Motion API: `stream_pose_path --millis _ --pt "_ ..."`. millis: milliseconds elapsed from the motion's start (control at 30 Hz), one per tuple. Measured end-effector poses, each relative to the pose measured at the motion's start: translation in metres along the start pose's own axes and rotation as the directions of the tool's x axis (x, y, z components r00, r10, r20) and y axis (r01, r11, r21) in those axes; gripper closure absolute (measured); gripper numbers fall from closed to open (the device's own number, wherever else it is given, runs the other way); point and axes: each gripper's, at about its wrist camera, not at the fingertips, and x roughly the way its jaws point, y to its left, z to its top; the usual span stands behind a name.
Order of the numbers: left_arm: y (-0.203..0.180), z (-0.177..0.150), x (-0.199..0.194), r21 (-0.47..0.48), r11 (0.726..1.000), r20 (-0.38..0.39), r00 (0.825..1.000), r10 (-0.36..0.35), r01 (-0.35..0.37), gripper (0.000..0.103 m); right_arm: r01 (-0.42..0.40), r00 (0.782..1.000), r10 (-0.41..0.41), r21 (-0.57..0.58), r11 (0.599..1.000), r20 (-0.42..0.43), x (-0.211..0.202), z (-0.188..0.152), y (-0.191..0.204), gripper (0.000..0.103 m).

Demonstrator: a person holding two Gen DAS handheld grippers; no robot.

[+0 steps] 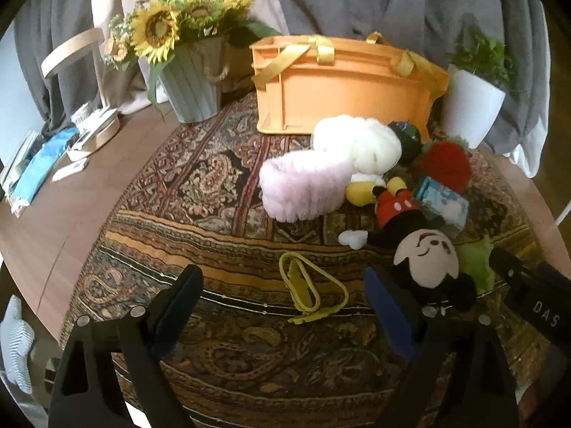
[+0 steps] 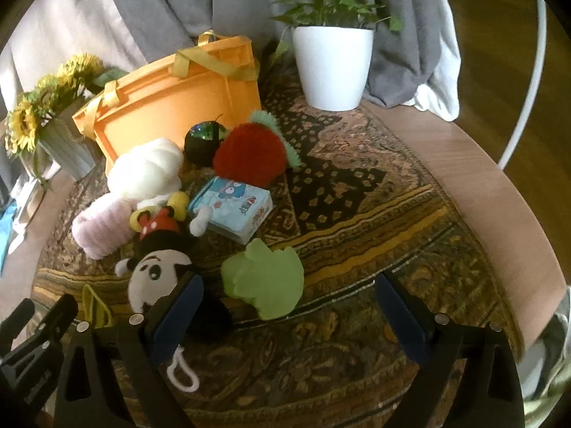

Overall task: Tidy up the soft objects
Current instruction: 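Grasp the yellow strap with the left tool while the right tool grasps the green plush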

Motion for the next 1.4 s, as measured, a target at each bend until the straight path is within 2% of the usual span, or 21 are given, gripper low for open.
stream_pose_path --millis 167,300,400,567,733,833,900,967,1000,1067,1133,1400 --pt "-0.001 -0.006 0.018 -0.015 1.0 -0.044 0.999 0.01 -0.011 0.017 -0.022 1.0 0.022 -0.008 1.0 -0.02 0.017 0.001 -0.001 0.006" --pt "-0.004 -0.007 0.025 -0.016 1.0 -0.052 0.999 0.01 -0.011 0.017 -0.033 0.999 0.032 -0.013 0.999 -0.033 0.026 0.0 -0.002 0.006" --pt "-0.005 -0.009 0.033 -0.023 1.0 -0.069 0.998 0.009 -0.01 0.023 -0.044 0.998 0.043 -0.021 0.999 -0.047 0.033 -0.001 -0.001 0.006" --pt "-0.007 -0.01 0.041 -0.024 1.0 -0.071 0.997 0.002 -0.004 0.025 -0.055 0.997 0.053 -0.03 0.998 -0.065 0.044 -0.004 0.002 0.006" --pt "-0.011 -0.01 0.049 -0.02 1.0 -0.089 0.996 -0.016 0.015 0.033 -0.05 0.996 0.047 -0.039 0.998 -0.077 0.051 -0.005 0.004 0.007" --pt "-0.011 -0.01 0.055 -0.026 0.999 -0.096 0.995 -0.029 0.027 0.038 -0.057 0.995 0.053 -0.046 0.997 -0.08 0.054 -0.006 0.005 0.012" --pt "-0.011 -0.009 0.055 -0.021 0.999 -0.089 0.995 -0.04 0.039 0.047 -0.057 0.996 0.052 -0.062 0.996 -0.075 0.054 -0.006 0.006 0.017" --pt "-0.011 -0.009 0.056 -0.014 0.999 -0.083 0.995 -0.052 0.051 0.056 -0.066 0.996 0.06 -0.078 0.995 -0.072 0.052 -0.006 0.009 0.025" --pt "-0.011 -0.009 0.055 -0.012 0.998 -0.082 0.995 -0.058 0.057 0.057 -0.068 0.996 0.062 -0.083 0.994 -0.07 0.052 -0.006 0.01 0.028" --pt "-0.011 -0.01 0.053 -0.014 0.998 -0.072 0.996 -0.056 0.055 0.06 -0.073 0.996 0.067 -0.104 0.992 -0.064 0.049 -0.007 0.013 0.039" --pt "-0.008 -0.01 0.05 -0.011 0.999 -0.055 0.997 -0.046 0.046 0.07 -0.062 0.997 0.056 -0.124 0.99 -0.056 0.046 -0.008 0.016 0.039" --pt "-0.008 -0.012 0.043 0.012 0.999 -0.035 0.998 -0.053 0.053 0.071 -0.045 0.998 0.041 -0.123 0.991 -0.038 0.04 -0.009 0.012 0.039"
